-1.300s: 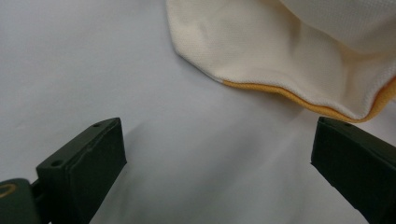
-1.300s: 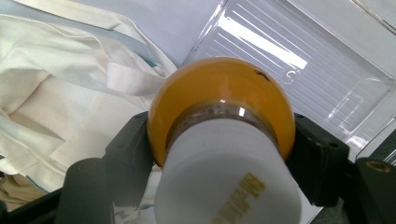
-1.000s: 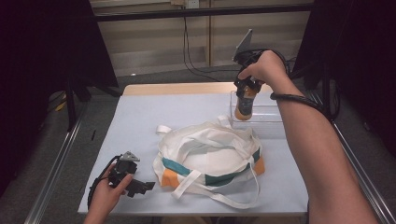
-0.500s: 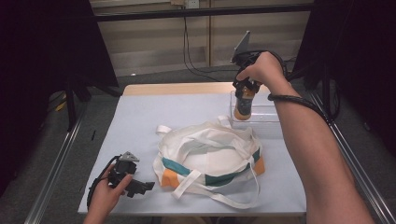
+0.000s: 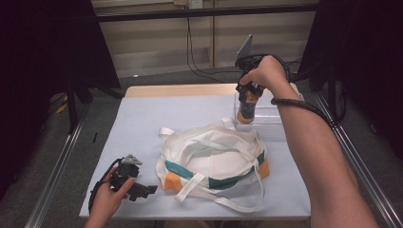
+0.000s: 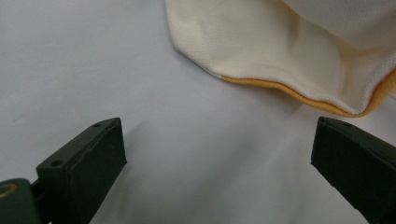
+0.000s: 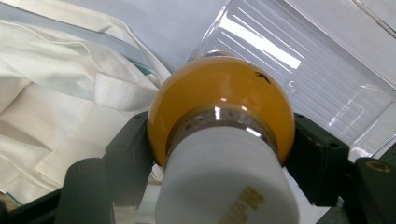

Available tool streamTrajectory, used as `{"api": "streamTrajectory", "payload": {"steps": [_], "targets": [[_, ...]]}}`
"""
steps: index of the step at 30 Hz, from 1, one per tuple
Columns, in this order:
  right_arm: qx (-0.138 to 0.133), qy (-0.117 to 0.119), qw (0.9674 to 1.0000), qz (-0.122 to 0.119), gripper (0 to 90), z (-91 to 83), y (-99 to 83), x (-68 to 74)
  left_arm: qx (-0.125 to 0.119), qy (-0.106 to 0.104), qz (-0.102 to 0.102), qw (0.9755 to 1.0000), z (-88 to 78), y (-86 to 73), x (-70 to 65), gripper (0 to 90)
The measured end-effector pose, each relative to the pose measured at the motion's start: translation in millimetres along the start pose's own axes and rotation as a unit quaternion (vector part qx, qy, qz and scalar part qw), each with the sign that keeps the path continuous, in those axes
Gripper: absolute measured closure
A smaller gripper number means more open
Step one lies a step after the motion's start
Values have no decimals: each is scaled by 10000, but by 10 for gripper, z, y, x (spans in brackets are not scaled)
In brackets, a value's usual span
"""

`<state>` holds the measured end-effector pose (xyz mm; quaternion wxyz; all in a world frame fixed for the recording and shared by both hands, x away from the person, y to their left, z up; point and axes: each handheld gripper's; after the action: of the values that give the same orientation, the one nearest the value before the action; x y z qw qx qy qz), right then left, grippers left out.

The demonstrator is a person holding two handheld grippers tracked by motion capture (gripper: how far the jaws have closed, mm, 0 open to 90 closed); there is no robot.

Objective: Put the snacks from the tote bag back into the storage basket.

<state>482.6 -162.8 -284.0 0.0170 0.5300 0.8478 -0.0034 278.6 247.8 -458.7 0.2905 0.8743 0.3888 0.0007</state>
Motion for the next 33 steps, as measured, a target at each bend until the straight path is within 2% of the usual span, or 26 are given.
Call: {"api": "streamTrajectory", "payload": {"steps": [3,5,6,14,17,18,33], "targets": [[15,-1,10000,-10,298,18,4,-2,95,-32,74,9999,-9,4,9,29],[17,20,10000,17,298,27,7,-1,25,-34,2,10000,-2,4,-3,29],[18,22,10000,25,298,31,9,-1,62,-24,52,10000,-8,7,3,29],[22,-6,10000,64,298,57,23,6,74,-16,89,9999,-13,6,7,29],[23,-5,10000,80,298,66,25,6,24,5,68,10000,-7,3,7,29],[31,0,10000,87,298,69,25,6,-12,-3,7,10000,1,1,1,29],[55,6,9999,112,298,150,38,5,26,-20,55,10000,-7,9,1,29]]}}
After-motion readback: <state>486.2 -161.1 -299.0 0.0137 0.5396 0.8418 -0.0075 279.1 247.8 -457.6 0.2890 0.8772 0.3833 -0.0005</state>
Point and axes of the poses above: each handheld gripper's, and its own axes: z roughly forward along the jaws, y roughly out of its top, x roughly to its left, and after that the axes turned 4 degrees about -y, right-handed
